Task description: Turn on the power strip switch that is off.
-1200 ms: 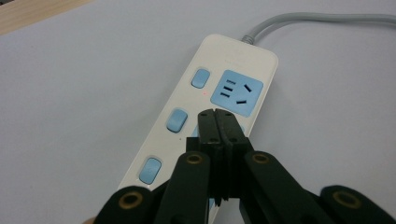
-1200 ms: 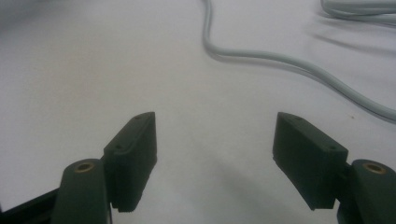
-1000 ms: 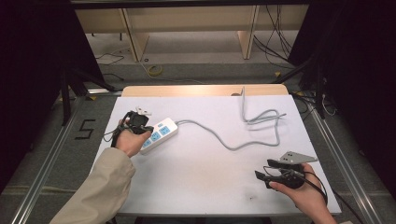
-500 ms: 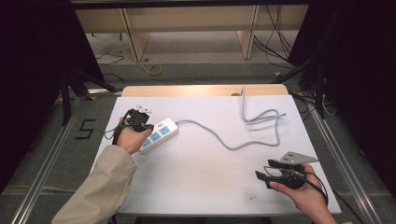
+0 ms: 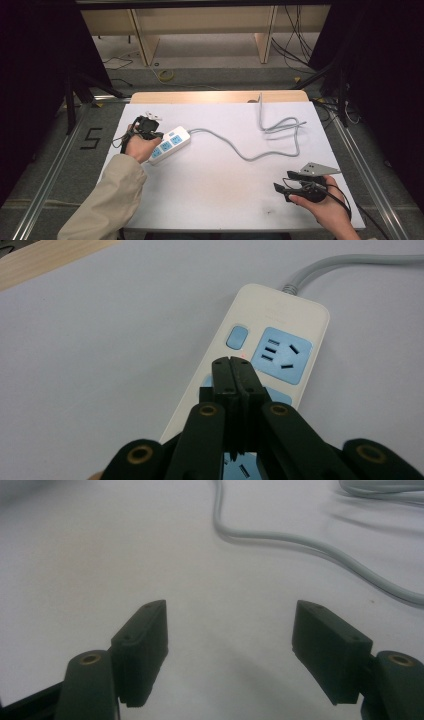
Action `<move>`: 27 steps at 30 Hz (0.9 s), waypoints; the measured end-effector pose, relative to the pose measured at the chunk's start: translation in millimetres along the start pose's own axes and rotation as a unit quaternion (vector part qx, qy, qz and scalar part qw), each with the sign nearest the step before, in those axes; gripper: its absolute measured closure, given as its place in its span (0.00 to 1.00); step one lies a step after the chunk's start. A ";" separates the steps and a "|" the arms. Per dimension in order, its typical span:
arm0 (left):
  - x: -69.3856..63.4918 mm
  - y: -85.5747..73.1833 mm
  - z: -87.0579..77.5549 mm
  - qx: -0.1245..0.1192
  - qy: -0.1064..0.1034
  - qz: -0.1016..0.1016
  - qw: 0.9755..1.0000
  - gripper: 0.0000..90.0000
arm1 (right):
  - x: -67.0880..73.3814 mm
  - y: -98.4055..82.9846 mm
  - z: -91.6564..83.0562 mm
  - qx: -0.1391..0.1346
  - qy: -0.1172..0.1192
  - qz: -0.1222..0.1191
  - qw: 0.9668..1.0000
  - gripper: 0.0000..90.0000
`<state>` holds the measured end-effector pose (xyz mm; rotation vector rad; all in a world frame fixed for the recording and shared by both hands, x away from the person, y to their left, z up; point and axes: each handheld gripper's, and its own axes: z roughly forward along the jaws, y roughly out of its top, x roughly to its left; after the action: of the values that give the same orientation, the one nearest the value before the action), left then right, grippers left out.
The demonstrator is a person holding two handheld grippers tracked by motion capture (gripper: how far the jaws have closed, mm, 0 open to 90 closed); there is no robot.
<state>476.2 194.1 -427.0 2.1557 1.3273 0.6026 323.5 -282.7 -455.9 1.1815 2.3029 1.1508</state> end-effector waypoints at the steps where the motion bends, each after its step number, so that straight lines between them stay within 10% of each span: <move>1: 1.2 0.1 1.0 0.001 0.000 -0.001 1.000 1.00 | -0.1 0.0 -0.1 0.000 0.000 0.000 1.000 0.35; 27: 4.1 0.0 19.8 0.018 0.012 0.016 1.000 1.00 | -0.7 -1.1 -0.5 0.001 -0.002 0.002 1.000 0.35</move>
<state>490.1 193.7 -441.6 2.2093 1.3289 0.6228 323.1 -283.8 -456.5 1.1889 2.2996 1.1473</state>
